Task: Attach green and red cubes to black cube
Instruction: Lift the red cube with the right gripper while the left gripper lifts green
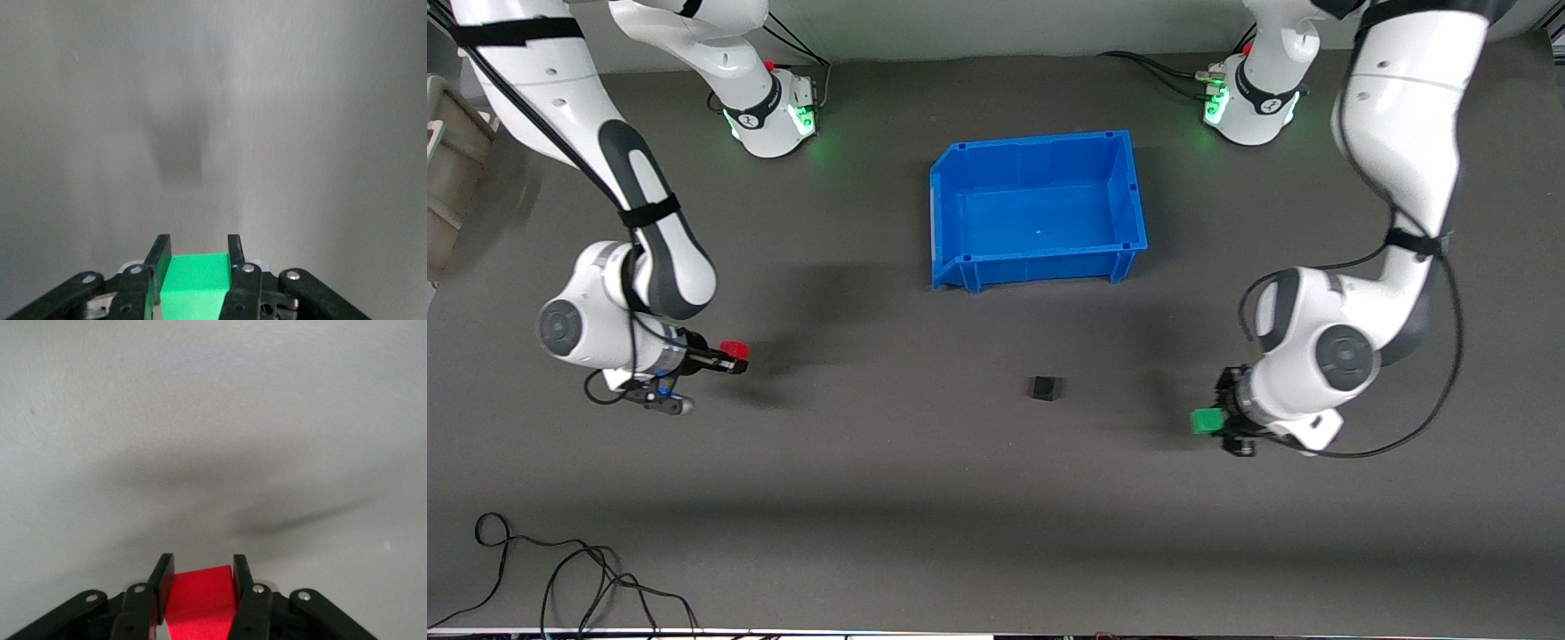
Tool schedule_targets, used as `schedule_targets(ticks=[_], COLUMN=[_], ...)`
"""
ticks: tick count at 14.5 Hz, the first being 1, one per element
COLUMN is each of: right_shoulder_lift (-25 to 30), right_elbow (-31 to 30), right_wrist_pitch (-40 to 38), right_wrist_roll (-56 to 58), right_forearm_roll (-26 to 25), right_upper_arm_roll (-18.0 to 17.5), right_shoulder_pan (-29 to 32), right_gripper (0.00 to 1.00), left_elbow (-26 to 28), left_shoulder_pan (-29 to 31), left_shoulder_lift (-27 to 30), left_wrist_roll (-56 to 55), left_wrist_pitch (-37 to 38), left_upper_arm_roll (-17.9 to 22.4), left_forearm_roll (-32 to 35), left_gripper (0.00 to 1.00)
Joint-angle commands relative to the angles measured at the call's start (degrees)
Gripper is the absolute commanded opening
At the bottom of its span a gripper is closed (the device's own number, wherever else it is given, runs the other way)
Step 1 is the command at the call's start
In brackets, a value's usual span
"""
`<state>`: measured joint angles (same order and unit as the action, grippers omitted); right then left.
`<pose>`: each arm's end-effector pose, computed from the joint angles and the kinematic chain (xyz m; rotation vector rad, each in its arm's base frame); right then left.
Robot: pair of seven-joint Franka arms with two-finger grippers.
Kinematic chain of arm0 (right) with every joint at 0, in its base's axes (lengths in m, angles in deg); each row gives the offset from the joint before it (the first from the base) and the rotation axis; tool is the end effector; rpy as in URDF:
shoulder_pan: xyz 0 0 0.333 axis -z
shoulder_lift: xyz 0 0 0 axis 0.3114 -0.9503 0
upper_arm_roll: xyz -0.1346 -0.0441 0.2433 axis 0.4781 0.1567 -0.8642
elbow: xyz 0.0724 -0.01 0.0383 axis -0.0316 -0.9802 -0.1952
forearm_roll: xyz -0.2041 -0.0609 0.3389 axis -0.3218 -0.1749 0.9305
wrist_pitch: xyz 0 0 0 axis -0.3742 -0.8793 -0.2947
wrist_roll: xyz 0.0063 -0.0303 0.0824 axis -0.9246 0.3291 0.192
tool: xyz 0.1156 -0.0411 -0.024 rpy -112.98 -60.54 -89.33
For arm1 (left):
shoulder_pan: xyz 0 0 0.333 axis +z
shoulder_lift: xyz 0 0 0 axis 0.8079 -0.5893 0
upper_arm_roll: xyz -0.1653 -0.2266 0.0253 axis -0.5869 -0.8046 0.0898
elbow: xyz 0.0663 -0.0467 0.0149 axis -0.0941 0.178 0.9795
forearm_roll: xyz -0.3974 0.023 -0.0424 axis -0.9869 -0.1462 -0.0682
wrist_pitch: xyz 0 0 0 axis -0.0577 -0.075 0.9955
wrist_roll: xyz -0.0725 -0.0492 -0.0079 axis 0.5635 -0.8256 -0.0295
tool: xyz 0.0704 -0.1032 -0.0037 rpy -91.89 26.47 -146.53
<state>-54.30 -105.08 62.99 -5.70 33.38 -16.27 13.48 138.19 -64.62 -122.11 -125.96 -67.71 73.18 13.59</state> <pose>0.5738 -0.0114 0.1776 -2.9697 0.6743 0.2938 0.6580 -0.1961 0.2059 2.1662 2.1529 -0.0691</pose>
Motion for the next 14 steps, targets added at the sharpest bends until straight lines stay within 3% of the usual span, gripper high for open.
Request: schedule_targets(ticks=[1,4,7,11,14], right_shoulder_lift=[0.4,-0.1,-0.5,-4.7,-12.4], right_elbow=[4.4,8.6,11.3,17.7,27.8], right_wrist_pitch=[-6.7,-10.8,-11.0,-10.7,-10.6], right_wrist_roll=[-16.7,-40.4,-58.7,-77.2,-90.1], right_forearm_roll=[1.2,1.3,7.2,7.5,6.7], right_upper_arm_roll=[-0.1,-0.6,-0.6,-0.6,-0.5], right_shoulder_pan=[-1.3,-6.7,-12.4,-19.3,-24.9], right_gripper=[0.00,0.00,0.00,0.00,0.00], left_elbow=[-3.9,-3.9,-4.9,-6.5,-6.5], left_shoulder_pan=[-3.8,-5.9,-8.4,-11.9,-14.1], left_shoulder_lift=[-3.2,-3.5,-5.4,-8.1,-8.7], left_wrist_roll=[-3.9,-7.6,-8.1,-12.2,-12.3], left_wrist_pitch=[1.3,0.4,0.2,0.2,0.1], left_upper_arm_roll=[0.8,0.8,1.0,1.0,1.2], left_forearm_roll=[0.5,0.7,1.5,2.0,2.1], left_gripper=[0.00,0.00,0.00,0.00,0.00])
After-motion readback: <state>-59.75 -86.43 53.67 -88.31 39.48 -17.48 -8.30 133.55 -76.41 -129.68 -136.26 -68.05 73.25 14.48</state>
